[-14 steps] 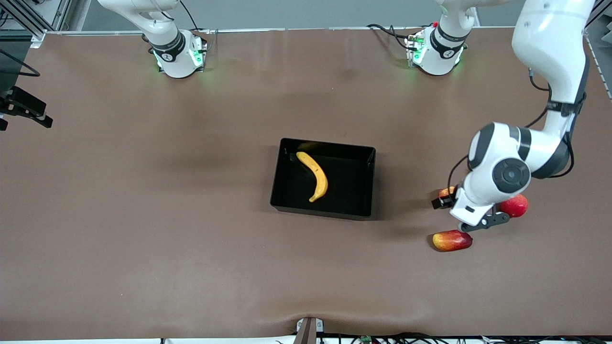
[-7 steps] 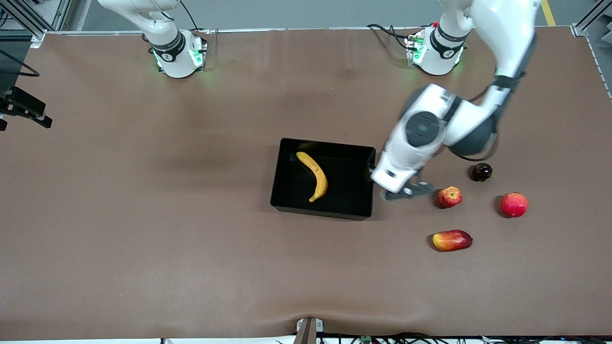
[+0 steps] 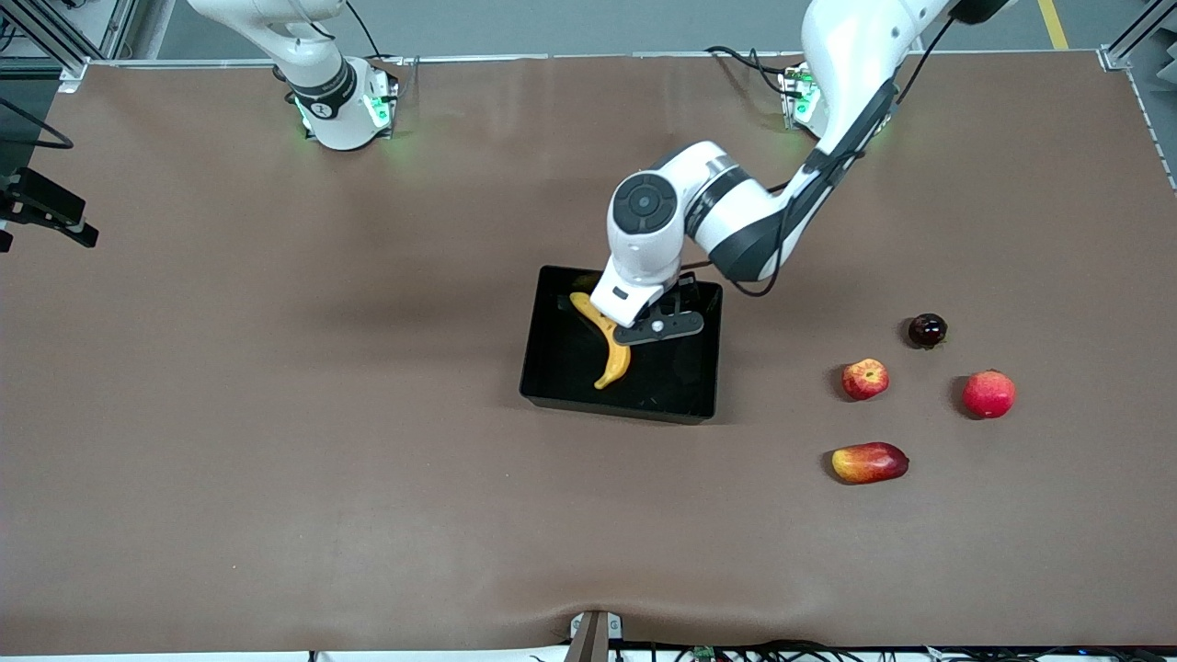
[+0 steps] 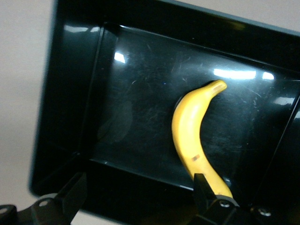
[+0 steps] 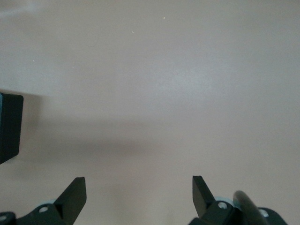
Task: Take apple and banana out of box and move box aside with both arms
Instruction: 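Lower the left gripper and grasp the yellow banana in the tray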
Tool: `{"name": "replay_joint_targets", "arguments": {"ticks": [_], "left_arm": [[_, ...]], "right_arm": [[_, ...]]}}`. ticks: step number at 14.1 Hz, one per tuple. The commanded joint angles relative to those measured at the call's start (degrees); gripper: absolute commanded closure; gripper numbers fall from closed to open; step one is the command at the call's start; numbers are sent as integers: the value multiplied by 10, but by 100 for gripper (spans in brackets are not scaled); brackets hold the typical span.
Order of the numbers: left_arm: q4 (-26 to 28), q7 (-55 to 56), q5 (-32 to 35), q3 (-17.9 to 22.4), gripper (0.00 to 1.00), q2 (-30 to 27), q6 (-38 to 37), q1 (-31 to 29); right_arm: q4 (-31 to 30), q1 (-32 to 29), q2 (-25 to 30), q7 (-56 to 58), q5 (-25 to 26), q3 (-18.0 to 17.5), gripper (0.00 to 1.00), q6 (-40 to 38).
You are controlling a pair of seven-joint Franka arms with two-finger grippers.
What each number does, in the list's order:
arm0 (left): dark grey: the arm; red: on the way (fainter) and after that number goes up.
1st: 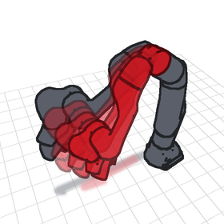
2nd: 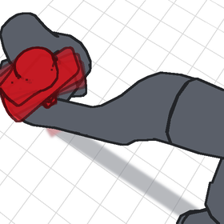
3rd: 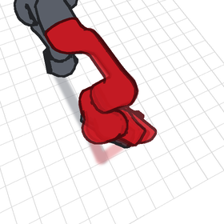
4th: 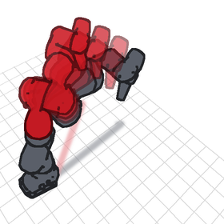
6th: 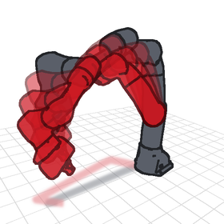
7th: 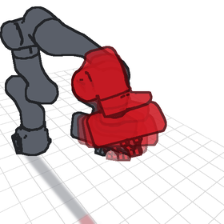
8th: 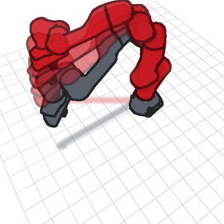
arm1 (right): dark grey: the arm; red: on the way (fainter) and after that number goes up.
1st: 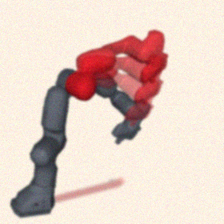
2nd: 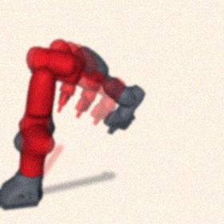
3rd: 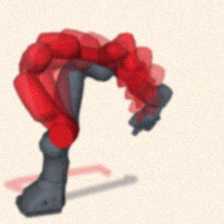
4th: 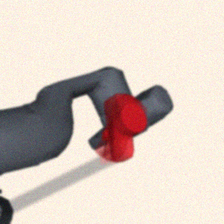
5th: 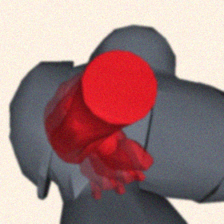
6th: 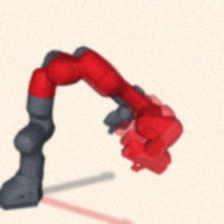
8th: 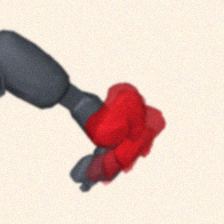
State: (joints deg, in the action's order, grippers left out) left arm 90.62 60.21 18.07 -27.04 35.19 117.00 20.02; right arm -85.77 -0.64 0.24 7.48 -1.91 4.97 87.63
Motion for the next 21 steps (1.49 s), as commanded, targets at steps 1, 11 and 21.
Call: {"name": "replay_joint_targets", "arguments": {"ticks": [1, 11, 21], "left_arm": [[-47, 9, 14, 4, 0, 50, 22, 25], [-48, 33, 54, 54, 0, 133, 176, 88], [-48, 32, 56, 79, 73, 174, 207, 114]], "right_arm": [[11, -8, -13, 2, -9, -1, 0, -2], [10, -14, -56, 7, -1, 0, 0, 4], [-82, -25, -89, 0, -55, -4, 0, 72]]}}
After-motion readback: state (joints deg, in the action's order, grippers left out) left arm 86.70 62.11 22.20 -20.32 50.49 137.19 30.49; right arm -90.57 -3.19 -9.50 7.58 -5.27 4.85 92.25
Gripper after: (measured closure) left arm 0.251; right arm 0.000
